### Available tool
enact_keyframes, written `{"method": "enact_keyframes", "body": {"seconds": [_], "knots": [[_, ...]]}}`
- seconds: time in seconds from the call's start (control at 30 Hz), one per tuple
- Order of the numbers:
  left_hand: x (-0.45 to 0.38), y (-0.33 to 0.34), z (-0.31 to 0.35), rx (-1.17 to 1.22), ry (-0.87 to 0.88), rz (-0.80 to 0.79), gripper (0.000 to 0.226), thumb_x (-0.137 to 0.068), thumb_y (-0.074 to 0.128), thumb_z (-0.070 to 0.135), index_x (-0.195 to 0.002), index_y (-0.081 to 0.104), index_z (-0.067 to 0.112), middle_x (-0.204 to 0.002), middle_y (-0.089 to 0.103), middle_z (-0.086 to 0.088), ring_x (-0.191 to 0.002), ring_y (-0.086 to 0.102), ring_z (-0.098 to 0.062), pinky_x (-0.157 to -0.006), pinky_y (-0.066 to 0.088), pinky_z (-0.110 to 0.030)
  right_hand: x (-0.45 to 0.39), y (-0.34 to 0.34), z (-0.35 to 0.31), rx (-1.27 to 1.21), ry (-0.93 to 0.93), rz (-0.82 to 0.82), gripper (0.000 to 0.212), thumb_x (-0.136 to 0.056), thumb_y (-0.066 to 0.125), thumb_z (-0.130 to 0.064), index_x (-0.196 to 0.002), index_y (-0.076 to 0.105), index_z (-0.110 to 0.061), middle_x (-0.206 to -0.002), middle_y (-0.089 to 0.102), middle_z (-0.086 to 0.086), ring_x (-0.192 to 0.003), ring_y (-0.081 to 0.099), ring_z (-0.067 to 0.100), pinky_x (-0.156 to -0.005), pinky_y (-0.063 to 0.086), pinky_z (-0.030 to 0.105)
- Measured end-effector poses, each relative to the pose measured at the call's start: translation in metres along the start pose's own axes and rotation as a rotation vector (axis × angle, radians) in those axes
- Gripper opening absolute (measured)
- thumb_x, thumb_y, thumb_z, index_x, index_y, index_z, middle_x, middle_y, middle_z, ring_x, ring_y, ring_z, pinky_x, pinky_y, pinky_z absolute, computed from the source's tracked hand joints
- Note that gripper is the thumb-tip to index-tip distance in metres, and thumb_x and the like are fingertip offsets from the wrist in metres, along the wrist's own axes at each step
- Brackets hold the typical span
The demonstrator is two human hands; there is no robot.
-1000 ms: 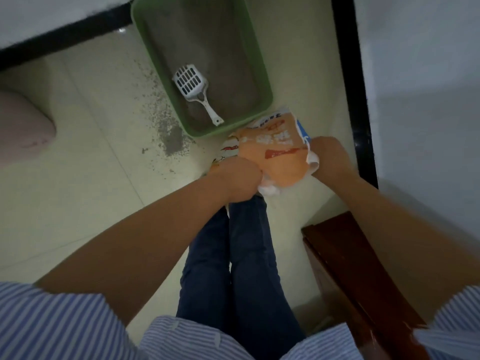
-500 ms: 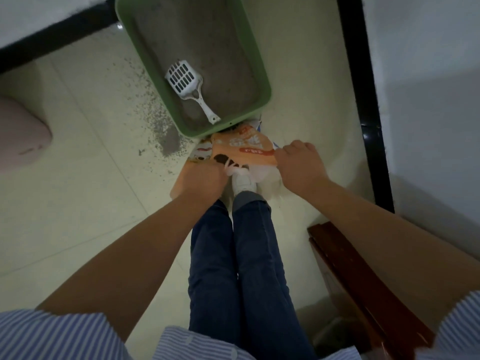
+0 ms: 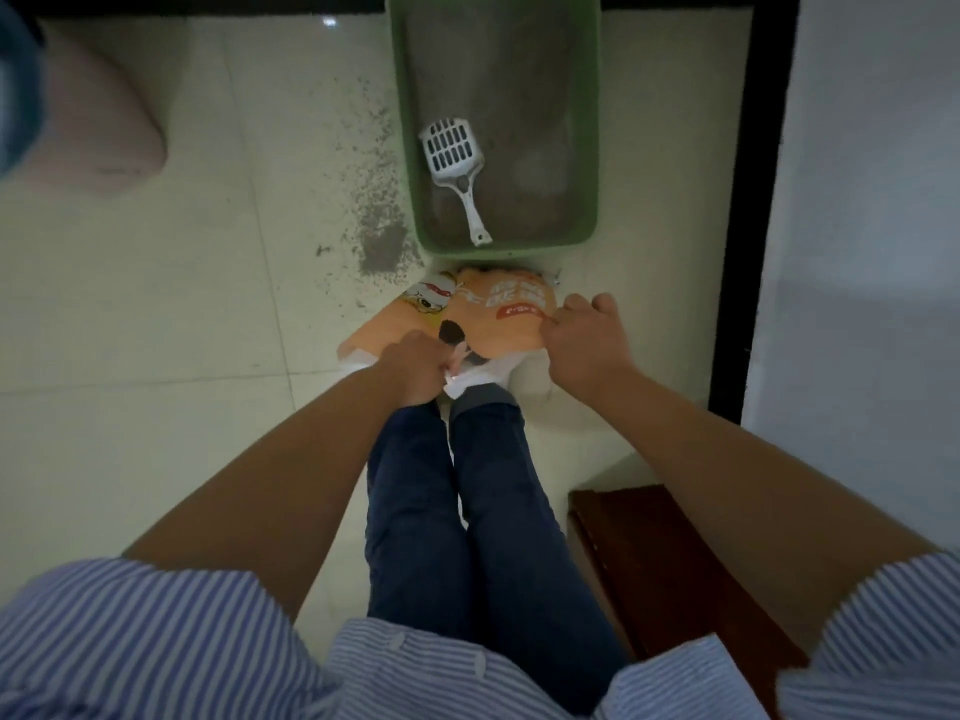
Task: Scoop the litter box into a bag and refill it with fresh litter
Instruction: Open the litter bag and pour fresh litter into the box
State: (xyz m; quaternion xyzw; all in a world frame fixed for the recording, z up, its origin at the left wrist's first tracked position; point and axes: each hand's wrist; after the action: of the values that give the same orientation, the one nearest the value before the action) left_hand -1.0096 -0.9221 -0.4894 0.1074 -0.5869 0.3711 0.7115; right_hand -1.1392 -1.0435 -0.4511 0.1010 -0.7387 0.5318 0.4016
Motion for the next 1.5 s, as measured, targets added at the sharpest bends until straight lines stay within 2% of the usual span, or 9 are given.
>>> {"method": "enact_keyframes", "body": {"seconds": [0.3, 0.53, 0.7, 0.8, 0.9, 1.1, 1.2, 1.3, 1.5], "knots": [[0.076, 0.009, -0.047, 0.081, 0.049, 0.151, 0.034, -0.093, 0.045, 0.016, -0.124, 0.049, 0.004, -0.122, 0.053, -0.016, -0.114, 0.049, -0.03, -0.091, 0.039, -0.035, 0.019, -0.036, -0.072, 0.156, -0.101, -0.118, 0.025, -0.087, 0.042, -0.006, -0.107, 0.057, -0.008, -0.114, 0.059, 0.007, -0.113, 0.044, 0.023, -0.095, 0.026, 0.033], [0.166, 0.075, -0.147, 0.096, -0.105, 0.479, 0.04, -0.095, 0.043, 0.011, -0.134, 0.04, 0.009, -0.116, 0.057, -0.01, -0.111, 0.049, -0.025, -0.069, 0.026, -0.029, 0.033, -0.051, -0.207, 0.435, -0.353, 0.105, 0.023, -0.059, 0.075, -0.014, -0.081, 0.066, -0.009, -0.079, 0.067, 0.005, -0.084, 0.06, 0.022, -0.077, 0.024, 0.03], [0.248, 0.122, -0.254, 0.028, -0.136, 0.799, 0.034, -0.035, 0.087, 0.01, -0.062, 0.067, 0.014, -0.052, 0.061, 0.001, -0.043, 0.057, -0.017, -0.044, 0.029, -0.019, 0.032, -0.067, -0.336, 0.487, -0.504, 0.21, 0.033, -0.02, 0.074, 0.0, -0.045, 0.056, -0.01, -0.043, 0.052, 0.002, -0.048, 0.057, 0.02, -0.061, 0.019, 0.03], [0.312, 0.144, -0.32, 0.224, -0.193, 0.818, 0.025, -0.061, 0.073, -0.004, -0.083, 0.066, 0.006, -0.083, 0.069, -0.009, -0.076, 0.065, -0.024, -0.07, 0.043, -0.027, 0.027, -0.08, -0.432, 0.48, -0.655, 0.382, 0.021, -0.032, 0.067, 0.001, -0.045, 0.054, -0.008, -0.043, 0.051, 0.003, -0.049, 0.057, 0.022, -0.065, 0.026, 0.028], [0.357, 0.166, -0.391, 0.364, -0.335, 0.79, 0.035, -0.091, 0.039, 0.0, -0.125, 0.045, 0.005, -0.13, 0.05, -0.011, -0.122, 0.041, -0.026, -0.1, 0.025, -0.029, 0.016, -0.091, -0.522, 0.476, -0.78, 0.495, 0.015, -0.053, 0.041, -0.004, -0.046, 0.053, -0.008, -0.045, 0.052, 0.003, -0.051, 0.057, 0.022, -0.066, 0.023, 0.03], [0.455, 0.192, -0.526, 0.365, -0.557, 0.82, 0.041, -0.09, 0.039, 0.005, -0.131, 0.041, 0.006, -0.13, 0.052, -0.011, -0.12, 0.044, -0.027, -0.101, 0.021, -0.031, -0.015, -0.127, -0.698, 0.517, -1.123, 0.625, 0.03, -0.055, 0.026, -0.006, -0.045, 0.054, -0.009, -0.044, 0.052, 0.001, -0.047, 0.055, 0.019, -0.064, 0.021, 0.029], [0.504, 0.203, -0.598, 0.448, -0.668, 0.793, 0.035, -0.09, 0.046, 0.013, -0.125, 0.047, 0.01, -0.114, 0.061, -0.007, -0.107, 0.053, -0.025, -0.098, 0.024, -0.033, -0.032, -0.147, -0.793, 0.59, -1.304, 0.659, 0.005, -0.044, 0.056, -0.007, -0.047, 0.057, -0.009, -0.046, 0.054, 0.001, -0.049, 0.057, 0.02, -0.067, 0.022, 0.03], [0.554, 0.211, -0.67, 0.565, -0.76, 0.77, 0.04, -0.089, 0.053, 0.03, -0.125, 0.047, 0.013, -0.11, 0.063, -0.005, -0.108, 0.053, -0.022, -0.103, 0.02, -0.036, -0.052, -0.17, -0.894, 0.623, -1.395, 0.585, 0.034, -0.022, 0.078, -0.001, -0.047, 0.057, -0.01, -0.046, 0.054, 0.0, -0.049, 0.057, 0.02, -0.067, 0.022, 0.029], [0.634, 0.246, -0.785, 0.781, -0.896, 0.741, 0.047, -0.094, 0.044, 0.035, -0.134, 0.04, 0.011, -0.12, 0.057, -0.007, -0.117, 0.049, -0.022, -0.109, 0.015, -0.036, -0.071, -0.196, -1.084, 0.652, -1.665, 0.504, 0.028, -0.027, 0.061, 0.009, -0.049, 0.059, -0.007, -0.045, 0.053, 0.002, -0.047, 0.056, 0.021, -0.064, 0.021, 0.029]]}}
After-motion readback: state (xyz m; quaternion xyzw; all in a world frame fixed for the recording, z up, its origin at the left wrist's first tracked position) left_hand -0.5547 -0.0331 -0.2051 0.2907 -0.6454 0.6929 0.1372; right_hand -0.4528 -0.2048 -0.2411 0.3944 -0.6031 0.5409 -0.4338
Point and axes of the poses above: each hand's wrist, its own x-axis away from the middle knuckle, its own y-axis out of the palm, z = x × y
